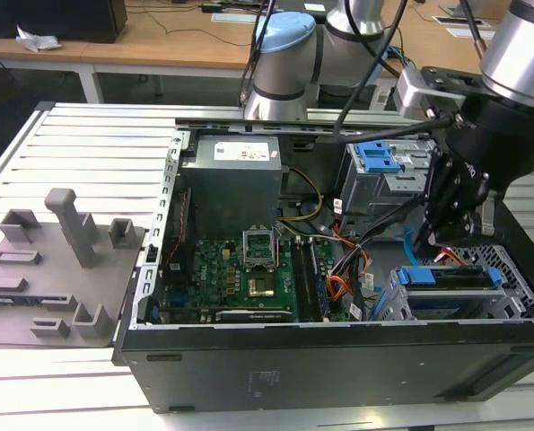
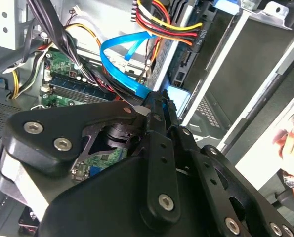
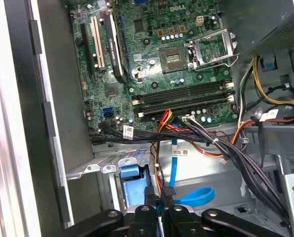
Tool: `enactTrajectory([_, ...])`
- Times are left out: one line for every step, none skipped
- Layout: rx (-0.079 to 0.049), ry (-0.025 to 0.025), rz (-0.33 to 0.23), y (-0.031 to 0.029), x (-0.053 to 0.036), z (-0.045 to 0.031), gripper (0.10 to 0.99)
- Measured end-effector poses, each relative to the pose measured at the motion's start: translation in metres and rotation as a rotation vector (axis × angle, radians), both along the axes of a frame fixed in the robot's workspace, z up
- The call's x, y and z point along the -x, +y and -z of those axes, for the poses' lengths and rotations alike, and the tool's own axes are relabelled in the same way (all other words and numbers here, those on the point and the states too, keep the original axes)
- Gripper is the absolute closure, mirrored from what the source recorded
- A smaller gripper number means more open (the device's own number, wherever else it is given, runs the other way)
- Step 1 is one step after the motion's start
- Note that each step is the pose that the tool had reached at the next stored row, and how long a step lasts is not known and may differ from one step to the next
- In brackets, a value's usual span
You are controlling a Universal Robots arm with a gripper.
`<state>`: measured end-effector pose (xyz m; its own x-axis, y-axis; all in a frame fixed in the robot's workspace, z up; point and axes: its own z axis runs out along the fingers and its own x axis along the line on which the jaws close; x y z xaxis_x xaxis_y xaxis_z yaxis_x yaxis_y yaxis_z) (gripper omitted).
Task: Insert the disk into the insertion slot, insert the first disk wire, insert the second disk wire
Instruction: 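Insert the second disk wire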
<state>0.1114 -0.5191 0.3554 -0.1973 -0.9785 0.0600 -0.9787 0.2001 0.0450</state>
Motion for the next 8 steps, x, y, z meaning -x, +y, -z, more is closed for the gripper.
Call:
enactTrajectory([0.0, 0.0, 0.0, -0.0008, 0.0, 0.0, 0.925])
enactTrajectory([0.0, 0.0, 0.0, -0.0017, 0.0, 0.0, 0.925])
enactTrajectory([0.0, -0.0001, 0.0, -0.0025, 0.0, 0.0001, 0.925])
enactTrajectory([0.0, 0.0, 0.0, -0.0042, 0.0, 0.0001, 0.925])
enactTrajectory([0.0, -0.0001, 0.0, -0.0054, 0.0, 0.0, 0.925])
enactTrajectory([0.0, 0.0, 0.0, -0.0066, 0.0, 0.0, 0.925])
enactTrajectory([0.0, 0.0, 0.0, -0.0072, 0.0, 0.0001, 0.925])
enactTrajectory([0.0, 0.0, 0.0, -0.0076, -0.0002, 0.0001, 0.925])
